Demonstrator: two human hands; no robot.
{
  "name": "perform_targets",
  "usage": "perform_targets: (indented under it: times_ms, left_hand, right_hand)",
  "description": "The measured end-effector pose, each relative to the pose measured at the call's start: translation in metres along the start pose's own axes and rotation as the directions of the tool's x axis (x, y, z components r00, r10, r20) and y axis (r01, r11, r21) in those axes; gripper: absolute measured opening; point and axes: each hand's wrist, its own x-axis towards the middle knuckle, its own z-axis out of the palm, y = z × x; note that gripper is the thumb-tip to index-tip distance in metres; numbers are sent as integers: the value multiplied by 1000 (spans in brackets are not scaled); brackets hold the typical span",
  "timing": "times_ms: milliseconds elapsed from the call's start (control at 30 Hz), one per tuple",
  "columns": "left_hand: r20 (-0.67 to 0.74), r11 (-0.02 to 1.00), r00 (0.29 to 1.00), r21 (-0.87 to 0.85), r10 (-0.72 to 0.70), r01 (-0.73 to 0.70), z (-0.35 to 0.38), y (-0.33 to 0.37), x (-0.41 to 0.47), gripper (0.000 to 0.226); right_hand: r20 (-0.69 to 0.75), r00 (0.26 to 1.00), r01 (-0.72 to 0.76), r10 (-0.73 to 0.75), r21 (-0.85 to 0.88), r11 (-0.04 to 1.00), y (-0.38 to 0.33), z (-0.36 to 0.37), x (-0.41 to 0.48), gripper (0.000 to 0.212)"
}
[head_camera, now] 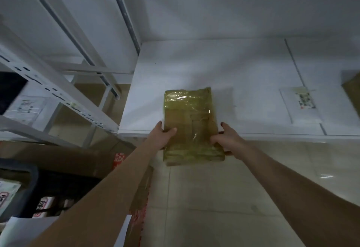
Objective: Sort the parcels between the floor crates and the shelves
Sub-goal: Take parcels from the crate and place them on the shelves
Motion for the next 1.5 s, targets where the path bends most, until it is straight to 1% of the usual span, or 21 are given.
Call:
perform_targets:
  times_ms: [100, 200, 267, 333, 367, 400, 500, 567, 633, 700, 767, 833, 900, 967, 1000, 1067, 1100, 1167, 1267, 1367, 1500]
  left_hand:
    - [99, 994, 993, -89, -61, 70, 17, -4, -26, 57]
    - [150, 985, 986, -149, -66, 88, 29, 1, -49, 50]
    - [180, 988, 983, -142, -37, 63, 31, 9, -66, 48]
    - [197, 985, 980, -172, 9, 26, 33, 21, -83, 47]
    - [201, 980, 979, -200, 32, 9, 34, 28, -91, 47]
    - [202, 975, 978, -221, 53, -7, 35, 35, -100, 48]
    - [192, 963, 978, -269, 87, -33, 43, 58, -129, 47]
    - [197, 947, 977, -321, 84, -17, 50, 71, -149, 46]
    - [204, 923, 978, -383, 47, 36, 58, 86, -169, 45]
    - [203, 890, 979, -442, -23, 113, 70, 99, -190, 39]
    - [214, 858, 976, -491, -47, 149, 83, 113, -211, 32]
    - [252, 859, 967, -490, -27, 152, 95, 125, -229, 23]
    - [289, 871, 957, -471, -1, 143, 107, 136, -245, 24]
    - [310, 875, 950, -465, 20, 133, 116, 148, -257, 31]
    - [320, 877, 947, -462, 29, 130, 120, 154, -262, 33]
    - [339, 879, 940, -457, 33, 134, 126, 160, -274, 32]
    - [351, 877, 936, -459, 33, 141, 128, 162, -280, 32]
    - [372, 883, 927, -449, 49, 134, 133, 166, -291, 30]
    - [370, 900, 926, -425, 78, 94, 138, 171, -300, 20]
    - [334, 892, 939, -445, 85, 78, 145, 175, -301, 35]
    - [307, 897, 942, -443, 136, 15, 153, 177, -295, 56]
  right_hand:
    - [8, 993, -117, 117, 118, 986, 18, -21, -25, 92]
    - [28, 980, -198, 198, 251, 947, 35, -39, -56, 90]
    - [23, 973, -224, 229, 306, 925, 46, -51, -77, 81]
    - [31, 971, -236, 239, 329, 915, 55, -63, -97, 54]
    - [38, 972, -232, 233, 341, 911, 59, -69, -107, 43]
    - [41, 976, -216, 216, 356, 909, 62, -76, -117, 39]
    - [-14, 993, -101, 115, 387, 917, 68, -95, -141, 52]
    - [-72, 996, -16, 45, 353, 935, 73, -109, -158, 62]
    - [-105, 994, 67, -40, 269, 961, 78, -126, -176, 65]
    - [-103, 992, 97, -77, 206, 974, 87, -146, -196, 63]
    - [-92, 993, 86, -70, 189, 978, 91, -171, -219, 69]
    - [-51, 998, 47, -37, 216, 975, 96, -197, -238, 75]
    - [-9, 1000, 16, -15, 242, 970, 101, -220, -252, 70]
    - [20, 1000, -21, 15, 324, 946, 108, -239, -264, 59]
    - [30, 999, -26, 15, 392, 920, 111, -247, -268, 49]
    - [42, 999, -17, -8, 568, 823, 116, -260, -274, 26]
    - [48, 999, -20, -15, 650, 760, 117, -265, -277, 19]
    - [62, 997, -19, -38, 723, 690, 118, -274, -280, 22]
    - [109, 988, -1, -112, 722, 692, 123, -284, -278, 24]
    - [113, 984, 22, -135, 679, 733, 126, -288, -275, 30]
    - [149, 978, 7, -149, 686, 728, 129, -288, -273, 42]
